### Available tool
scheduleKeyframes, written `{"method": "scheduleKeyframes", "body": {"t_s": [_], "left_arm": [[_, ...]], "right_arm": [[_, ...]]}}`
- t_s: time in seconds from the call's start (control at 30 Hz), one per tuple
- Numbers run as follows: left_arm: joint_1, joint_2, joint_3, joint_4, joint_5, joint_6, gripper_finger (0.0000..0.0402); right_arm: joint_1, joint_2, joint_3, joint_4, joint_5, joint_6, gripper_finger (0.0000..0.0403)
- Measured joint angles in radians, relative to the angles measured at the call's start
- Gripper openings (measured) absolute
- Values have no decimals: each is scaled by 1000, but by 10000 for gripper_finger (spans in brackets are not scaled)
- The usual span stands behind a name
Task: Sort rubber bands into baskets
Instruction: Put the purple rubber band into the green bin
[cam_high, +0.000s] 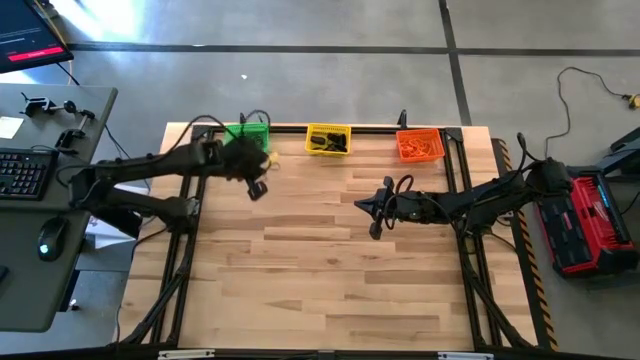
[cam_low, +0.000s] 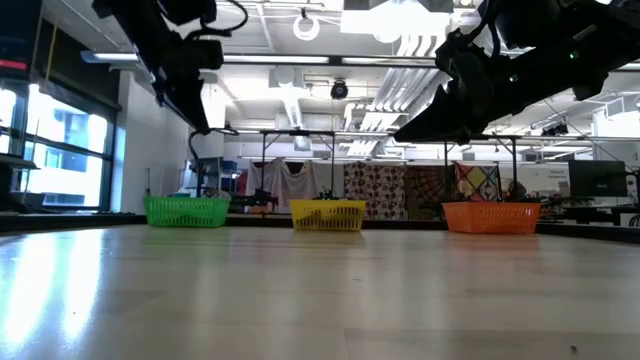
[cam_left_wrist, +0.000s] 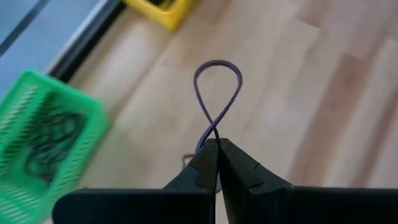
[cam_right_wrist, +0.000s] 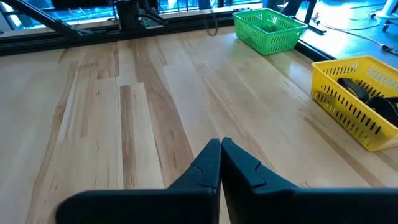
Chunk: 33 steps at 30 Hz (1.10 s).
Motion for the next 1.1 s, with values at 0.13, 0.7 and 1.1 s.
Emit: {"method": "scheduleKeyframes", "body": {"t_s": [0.13,0.7,1.1], "left_arm": [[117,2,0,7,7,49,0],[420,5,0,9,61,180,0],[542,7,0,10,84,213,0]], "right_arm": [[0,0,0,0,0,0,0],[0,0,0,0,0,7,0],[0,0,0,0,0,7,0]]}}
